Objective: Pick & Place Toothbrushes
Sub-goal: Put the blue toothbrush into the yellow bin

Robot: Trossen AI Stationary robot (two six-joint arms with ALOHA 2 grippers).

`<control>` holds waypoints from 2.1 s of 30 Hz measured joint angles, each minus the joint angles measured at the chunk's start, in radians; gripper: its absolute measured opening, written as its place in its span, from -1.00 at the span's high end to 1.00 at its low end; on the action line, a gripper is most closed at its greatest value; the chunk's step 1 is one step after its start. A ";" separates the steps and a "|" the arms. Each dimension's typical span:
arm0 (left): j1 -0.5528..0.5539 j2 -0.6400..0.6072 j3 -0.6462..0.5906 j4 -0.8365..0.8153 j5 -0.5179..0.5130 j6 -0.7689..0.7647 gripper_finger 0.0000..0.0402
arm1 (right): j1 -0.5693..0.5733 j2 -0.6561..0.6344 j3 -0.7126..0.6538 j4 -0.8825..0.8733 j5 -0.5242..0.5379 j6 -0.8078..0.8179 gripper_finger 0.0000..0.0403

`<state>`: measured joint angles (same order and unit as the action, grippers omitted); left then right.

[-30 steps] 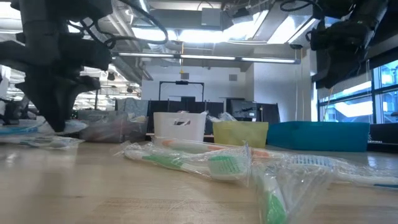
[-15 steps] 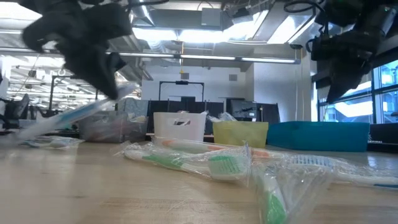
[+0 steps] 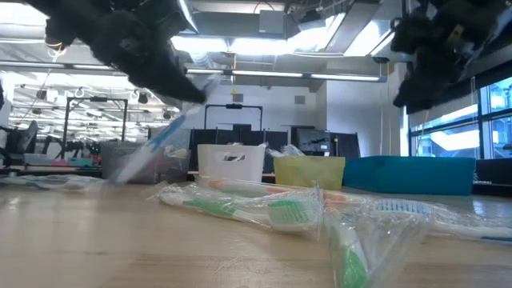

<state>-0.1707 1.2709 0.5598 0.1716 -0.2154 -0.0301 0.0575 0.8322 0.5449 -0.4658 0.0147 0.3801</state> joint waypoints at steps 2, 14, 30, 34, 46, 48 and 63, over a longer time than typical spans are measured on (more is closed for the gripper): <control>0.013 0.000 -0.027 0.115 0.000 0.009 0.90 | 0.025 0.000 0.000 0.043 0.021 -0.021 0.90; 0.030 0.000 -0.054 0.344 -0.023 0.078 0.90 | 0.141 0.067 0.000 0.223 0.212 -0.060 0.90; 0.034 0.215 -0.053 0.769 -0.076 0.122 0.90 | 0.174 0.330 0.000 0.609 0.234 -0.267 0.90; 0.042 0.271 -0.053 0.892 -0.077 0.141 0.90 | 0.174 0.383 0.000 0.677 0.232 -0.270 0.90; 0.077 0.412 -0.052 1.206 -0.074 0.149 0.90 | 0.171 0.533 0.000 0.913 0.232 -0.284 0.90; 0.077 0.435 -0.052 1.250 -0.072 0.149 0.90 | 0.166 0.553 0.000 0.940 0.232 -0.284 0.88; 0.077 0.473 -0.051 1.367 -0.052 0.171 0.90 | 0.109 0.691 0.006 1.217 0.229 -0.232 -0.02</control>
<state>-0.0940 1.7443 0.5087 1.5385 -0.2676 0.1404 0.1668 1.5233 0.5505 0.7507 0.2436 0.1486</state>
